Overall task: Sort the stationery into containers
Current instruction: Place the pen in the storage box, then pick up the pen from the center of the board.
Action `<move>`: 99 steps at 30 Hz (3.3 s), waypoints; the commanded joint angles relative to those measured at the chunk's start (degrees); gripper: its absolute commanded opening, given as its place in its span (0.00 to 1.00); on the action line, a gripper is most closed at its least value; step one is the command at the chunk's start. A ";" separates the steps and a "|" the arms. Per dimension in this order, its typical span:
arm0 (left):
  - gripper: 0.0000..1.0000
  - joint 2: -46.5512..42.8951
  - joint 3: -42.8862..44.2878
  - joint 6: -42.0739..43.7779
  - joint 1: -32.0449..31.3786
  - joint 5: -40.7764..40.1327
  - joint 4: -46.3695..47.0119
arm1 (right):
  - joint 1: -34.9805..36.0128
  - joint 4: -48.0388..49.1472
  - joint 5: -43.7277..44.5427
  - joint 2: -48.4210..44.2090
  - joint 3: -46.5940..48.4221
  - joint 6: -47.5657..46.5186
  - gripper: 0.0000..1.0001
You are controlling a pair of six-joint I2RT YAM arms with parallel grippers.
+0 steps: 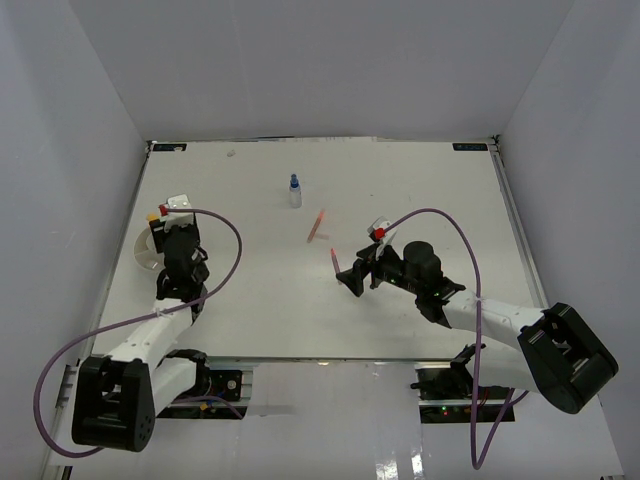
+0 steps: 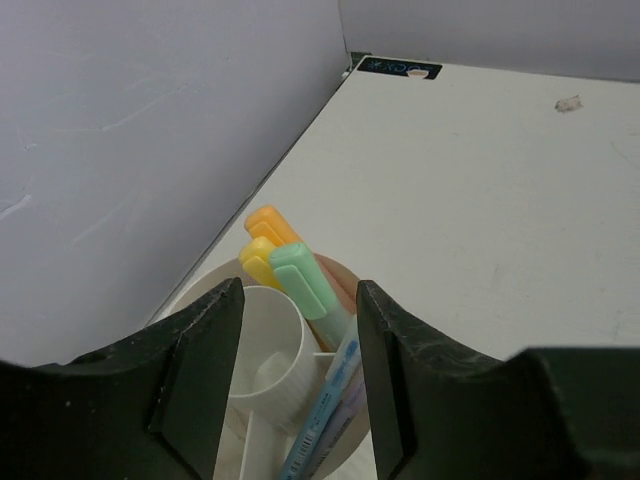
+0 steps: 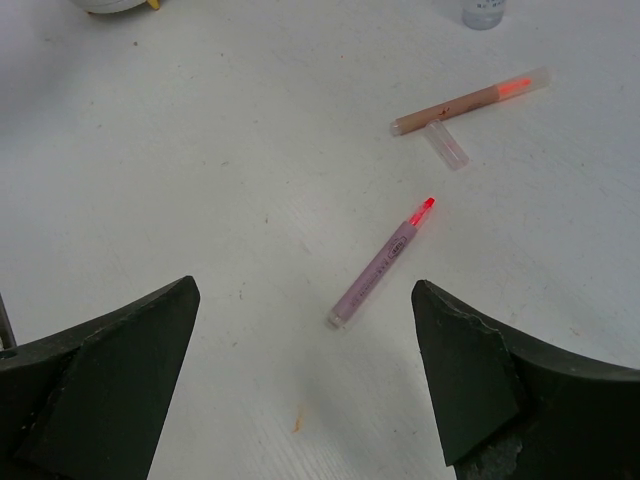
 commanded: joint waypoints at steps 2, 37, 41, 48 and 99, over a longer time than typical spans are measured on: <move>0.70 -4.77 6.02 -7.06 0.33 3.46 -10.35 | -0.14 -1.28 0.43 -0.24 4.03 2.17 0.94; 0.98 -15.06 18.78 -21.59 -5.91 10.16 -32.02 | 5.93 -49.99 36.30 57.32 72.51 22.74 0.68; 0.98 -15.23 18.60 -21.59 -6.18 10.43 -32.02 | 6.37 -49.54 36.39 58.56 72.86 22.39 0.63; 0.98 -15.14 18.52 -21.59 -6.18 10.87 -31.93 | 8.21 -49.54 37.53 58.56 71.19 21.60 0.45; 0.80 -2.75 33.98 -58.50 -13.03 58.42 -53.47 | 18.50 9.43 18.28 8.29 19.16 5.42 0.08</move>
